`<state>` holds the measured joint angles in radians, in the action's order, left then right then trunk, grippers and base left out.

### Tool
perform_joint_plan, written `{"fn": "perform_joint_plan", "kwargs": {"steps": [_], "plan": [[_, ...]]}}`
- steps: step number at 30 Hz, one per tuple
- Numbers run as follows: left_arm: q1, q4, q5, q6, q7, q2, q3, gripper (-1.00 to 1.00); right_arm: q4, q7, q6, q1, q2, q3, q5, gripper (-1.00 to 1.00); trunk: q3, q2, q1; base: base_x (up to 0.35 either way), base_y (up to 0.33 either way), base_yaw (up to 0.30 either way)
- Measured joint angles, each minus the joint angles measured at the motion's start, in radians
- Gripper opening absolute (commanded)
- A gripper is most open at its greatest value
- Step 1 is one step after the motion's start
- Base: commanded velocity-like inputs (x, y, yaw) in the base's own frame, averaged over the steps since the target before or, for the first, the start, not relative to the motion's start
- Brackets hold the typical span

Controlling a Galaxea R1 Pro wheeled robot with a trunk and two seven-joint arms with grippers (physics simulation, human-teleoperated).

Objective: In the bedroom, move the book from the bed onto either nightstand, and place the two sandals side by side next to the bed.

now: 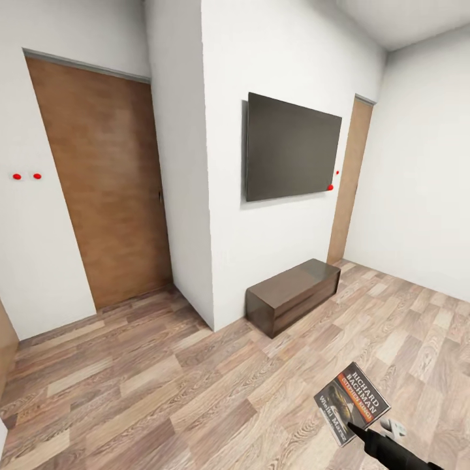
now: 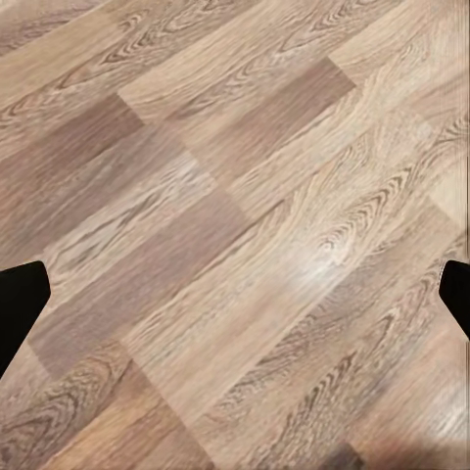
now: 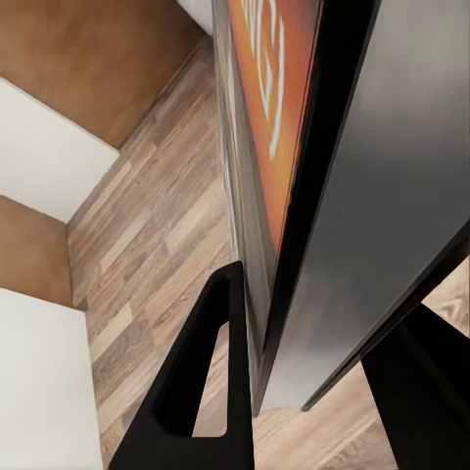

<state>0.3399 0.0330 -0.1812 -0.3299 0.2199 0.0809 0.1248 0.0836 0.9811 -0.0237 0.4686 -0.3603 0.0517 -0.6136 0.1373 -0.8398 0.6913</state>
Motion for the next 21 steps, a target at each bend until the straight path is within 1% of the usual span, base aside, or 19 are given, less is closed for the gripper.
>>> {"fn": "perform_joint_plan", "kwargs": {"steps": [3, 13, 21], "plan": [[0.0, 0.0, 0.0, 0.0, 0.0, 0.0, 0.0, 1.0, 0.0, 0.0, 0.0, 0.0, 0.0, 0.001, 0.0, -1.0, -0.003, 0.0, 0.0, 0.101, 0.0, -0.272], [0.0, 0.0, 0.0, 0.0, 0.0, 0.0, 0.0, 1.0, 0.0, 0.001, 0.0, 0.0, 0.0, 0.0, 0.0, -1.0, -0.012, 0.0, 0.0, 0.262, -0.034, -0.272], [0.0, 0.0, 0.0, 0.0, 0.0, 0.0, 0.0, 1.0, 0.0, 0.001, 0.0, 0.0, 0.0, 0.0, 0.0, -1.0, -0.019, 0.0, 0.0, 0.036, -0.002, -0.272]]}}
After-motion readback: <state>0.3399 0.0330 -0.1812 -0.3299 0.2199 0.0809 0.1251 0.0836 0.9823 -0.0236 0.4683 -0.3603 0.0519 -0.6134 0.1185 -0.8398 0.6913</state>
